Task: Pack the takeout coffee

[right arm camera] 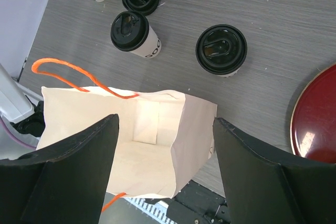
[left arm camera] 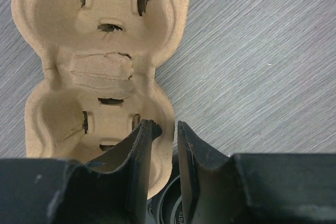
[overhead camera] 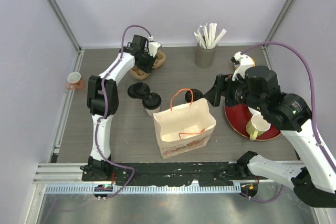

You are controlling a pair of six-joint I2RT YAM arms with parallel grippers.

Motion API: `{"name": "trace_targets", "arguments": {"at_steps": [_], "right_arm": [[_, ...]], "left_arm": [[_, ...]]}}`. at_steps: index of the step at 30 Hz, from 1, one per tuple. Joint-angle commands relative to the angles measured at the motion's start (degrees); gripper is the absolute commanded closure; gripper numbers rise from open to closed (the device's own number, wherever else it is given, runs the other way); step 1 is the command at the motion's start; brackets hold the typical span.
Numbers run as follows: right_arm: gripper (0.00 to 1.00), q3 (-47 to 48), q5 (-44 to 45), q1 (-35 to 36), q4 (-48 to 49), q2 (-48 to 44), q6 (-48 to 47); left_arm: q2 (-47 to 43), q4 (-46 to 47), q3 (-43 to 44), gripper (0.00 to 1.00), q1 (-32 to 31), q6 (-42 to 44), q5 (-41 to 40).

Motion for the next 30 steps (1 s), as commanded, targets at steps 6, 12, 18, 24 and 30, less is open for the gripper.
{"name": "trace_targets", "arguments": {"at_steps": [6,12,18,24,30], "right_arm": [[0.22,-0.28,-0.88,-0.14,4.05,0.09,0.07],[0.22,-0.37,-3.78,-0.06,4.31,0.70,-0.20],[0.23,-0.46,-4.05,-0.14,4.84,0.79,-0.02],[0.23,-0.46,-4.13,-0.06,4.93,0.62,-0.11],[0.22,-0.72,-4.13,-0.06,5.01,0.27,0.06]], "left_arm": [[0.36,0.31,2.11,0.70,0.95,2.31,-1.95],[-0.43,0.40,2.10,0.88,0.95,3.28,-1.07],[-3.15,1.71,0.88,1.00,1.04,4.42,-0.72],[-6.31,3.83,-1.32,1.00,1.04,5.83,-1.16],[-10.52,9.53,-6.06,1.00,1.04,7.41,-2.56]]}}
